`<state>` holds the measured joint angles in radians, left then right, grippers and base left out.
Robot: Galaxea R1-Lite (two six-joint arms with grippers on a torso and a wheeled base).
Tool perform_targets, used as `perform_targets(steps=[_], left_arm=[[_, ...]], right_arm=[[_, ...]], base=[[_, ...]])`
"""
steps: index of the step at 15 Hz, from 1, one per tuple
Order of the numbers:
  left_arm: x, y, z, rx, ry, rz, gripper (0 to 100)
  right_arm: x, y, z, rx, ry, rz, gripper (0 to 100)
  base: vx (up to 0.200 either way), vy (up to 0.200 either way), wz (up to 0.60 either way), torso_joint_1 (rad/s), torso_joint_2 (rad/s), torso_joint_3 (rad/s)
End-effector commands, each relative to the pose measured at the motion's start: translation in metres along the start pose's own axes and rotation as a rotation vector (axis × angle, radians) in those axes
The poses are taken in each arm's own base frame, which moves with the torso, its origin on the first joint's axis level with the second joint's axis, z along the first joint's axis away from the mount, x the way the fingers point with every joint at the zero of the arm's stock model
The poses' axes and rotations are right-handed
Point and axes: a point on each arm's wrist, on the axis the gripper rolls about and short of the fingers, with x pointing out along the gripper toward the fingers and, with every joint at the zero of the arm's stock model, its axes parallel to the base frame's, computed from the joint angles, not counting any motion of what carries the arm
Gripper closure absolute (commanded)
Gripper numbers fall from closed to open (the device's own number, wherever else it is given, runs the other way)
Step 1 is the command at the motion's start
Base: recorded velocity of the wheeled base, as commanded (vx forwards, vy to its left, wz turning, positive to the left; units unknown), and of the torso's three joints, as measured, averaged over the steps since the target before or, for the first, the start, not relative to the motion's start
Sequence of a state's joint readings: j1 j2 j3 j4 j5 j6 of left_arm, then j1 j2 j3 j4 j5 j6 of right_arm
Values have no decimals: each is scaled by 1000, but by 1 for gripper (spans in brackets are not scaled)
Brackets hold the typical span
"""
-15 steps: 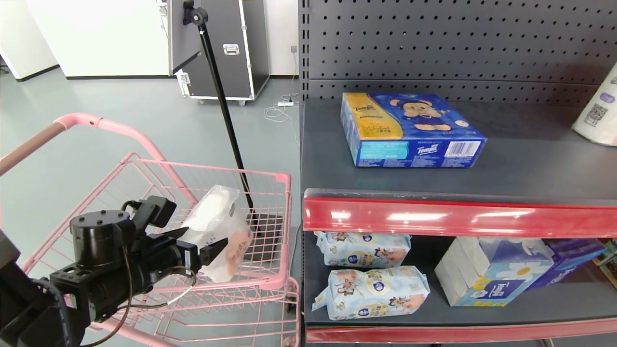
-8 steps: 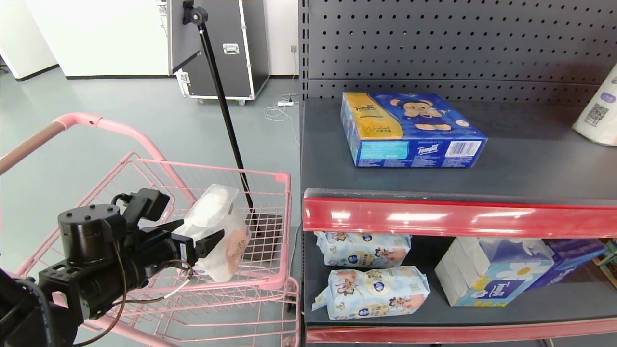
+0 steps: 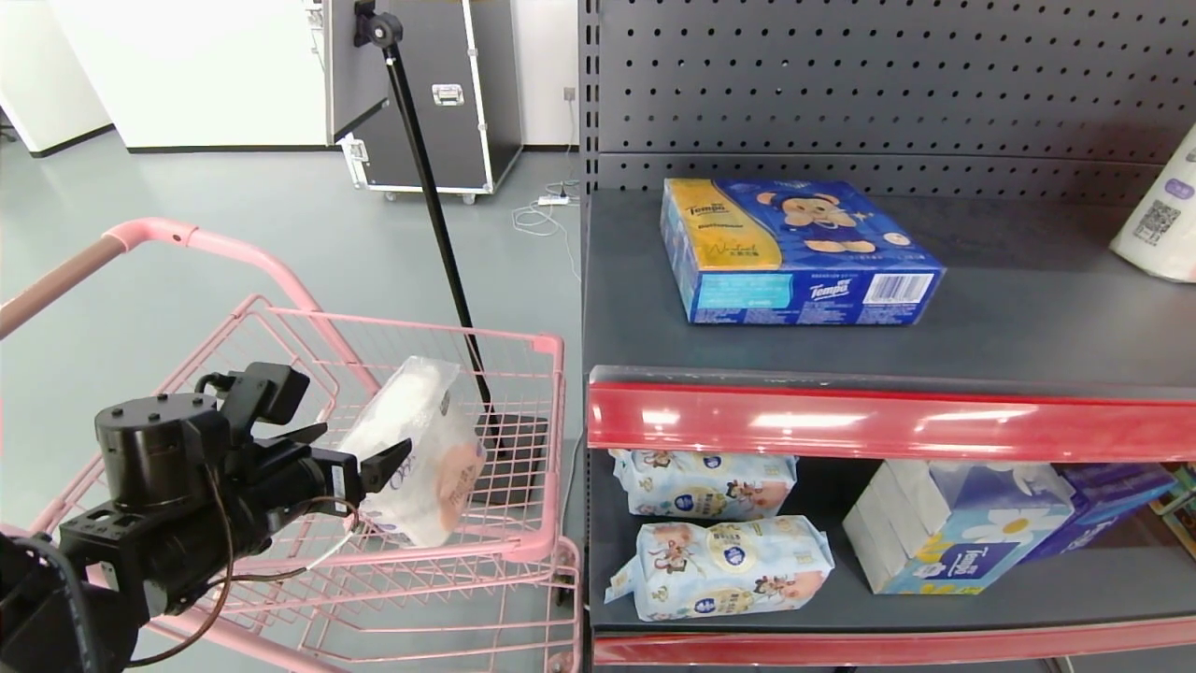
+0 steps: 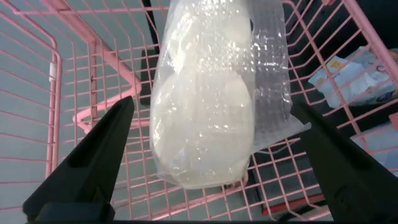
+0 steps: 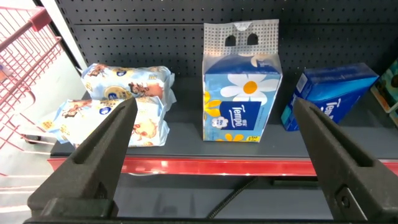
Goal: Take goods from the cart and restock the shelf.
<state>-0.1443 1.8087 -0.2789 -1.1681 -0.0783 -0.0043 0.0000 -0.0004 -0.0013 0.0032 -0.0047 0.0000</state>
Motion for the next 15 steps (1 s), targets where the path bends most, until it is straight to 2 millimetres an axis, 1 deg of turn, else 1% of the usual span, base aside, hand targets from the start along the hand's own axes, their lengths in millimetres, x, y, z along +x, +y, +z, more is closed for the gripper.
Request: perform_targets(steps=[1, 3, 6, 11, 14, 15], left_arm=[[0, 0, -3, -3, 22, -3, 0], [7, -2, -7, 0, 40, -14, 0], [17, -7, -5, 8, 40, -36, 0], [36, -6, -17, 5, 89, -35, 0], [48, -6, -17, 5, 87, -35, 0], [48, -6, -16, 4, 86, -35, 0]], right_arm=[[0, 0, 0, 0, 0, 0, 0], [0, 0, 0, 0, 0, 0, 0], [0, 0, 0, 0, 0, 0, 0], [0, 0, 0, 0, 0, 0, 0], [0, 0, 0, 0, 0, 0, 0], [0, 0, 0, 0, 0, 0, 0]], base=[[0, 0, 0, 0, 0, 0], [0, 0, 0, 0, 0, 0], [0, 0, 0, 0, 0, 0], [0, 0, 0, 0, 0, 0], [0, 0, 0, 0, 0, 0], [0, 0, 0, 0, 0, 0]])
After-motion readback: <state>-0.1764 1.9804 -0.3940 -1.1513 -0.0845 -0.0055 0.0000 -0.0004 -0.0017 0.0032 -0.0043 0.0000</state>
